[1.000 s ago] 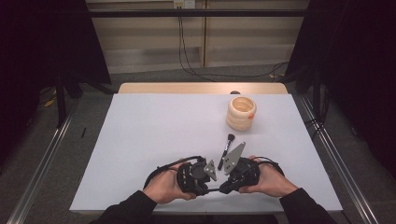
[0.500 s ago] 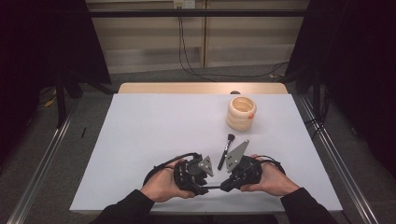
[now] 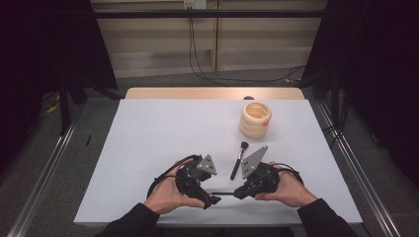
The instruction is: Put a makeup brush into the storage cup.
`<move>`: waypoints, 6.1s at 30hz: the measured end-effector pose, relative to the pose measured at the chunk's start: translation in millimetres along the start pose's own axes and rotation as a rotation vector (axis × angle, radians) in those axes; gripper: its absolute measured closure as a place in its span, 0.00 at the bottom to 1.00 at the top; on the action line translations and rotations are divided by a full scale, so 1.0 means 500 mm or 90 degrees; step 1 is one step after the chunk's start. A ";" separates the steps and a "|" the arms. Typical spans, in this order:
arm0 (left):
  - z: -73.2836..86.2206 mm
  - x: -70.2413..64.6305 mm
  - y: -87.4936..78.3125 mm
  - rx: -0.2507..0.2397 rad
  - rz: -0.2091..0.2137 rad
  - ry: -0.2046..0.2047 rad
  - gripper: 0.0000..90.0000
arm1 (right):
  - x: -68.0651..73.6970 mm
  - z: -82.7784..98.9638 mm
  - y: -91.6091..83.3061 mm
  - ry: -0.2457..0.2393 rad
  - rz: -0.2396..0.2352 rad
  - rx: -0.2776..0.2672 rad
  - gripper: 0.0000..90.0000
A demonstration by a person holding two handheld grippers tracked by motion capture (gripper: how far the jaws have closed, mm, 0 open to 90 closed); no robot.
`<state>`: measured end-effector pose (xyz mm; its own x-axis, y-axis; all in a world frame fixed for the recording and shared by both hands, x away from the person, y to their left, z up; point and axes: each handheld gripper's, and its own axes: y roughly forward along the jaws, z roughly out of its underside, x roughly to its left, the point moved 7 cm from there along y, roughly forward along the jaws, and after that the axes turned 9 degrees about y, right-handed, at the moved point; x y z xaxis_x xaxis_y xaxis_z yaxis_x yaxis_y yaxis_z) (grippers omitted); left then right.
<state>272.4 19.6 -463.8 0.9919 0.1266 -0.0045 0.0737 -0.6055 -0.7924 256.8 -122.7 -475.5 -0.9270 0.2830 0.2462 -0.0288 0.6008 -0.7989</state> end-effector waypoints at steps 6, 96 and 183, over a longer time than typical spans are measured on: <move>0.006 0.013 -0.011 -0.035 -0.011 -0.032 0.04 | -0.003 0.002 0.001 0.013 -0.001 -0.002 0.95; -0.042 0.018 -0.104 -0.399 -0.160 -0.106 0.08 | -0.005 -0.031 -0.095 0.111 -0.012 -0.430 0.95; -0.098 0.008 -0.147 -0.460 -0.085 -0.134 0.94 | -0.012 -0.039 -0.083 0.145 0.031 -0.475 0.05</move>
<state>275.8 26.3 -375.5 0.9346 0.3384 -0.1096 0.3129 -0.9287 -0.1993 270.9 -134.7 -432.9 -0.8192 0.4194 0.3911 0.3434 0.9050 -0.2513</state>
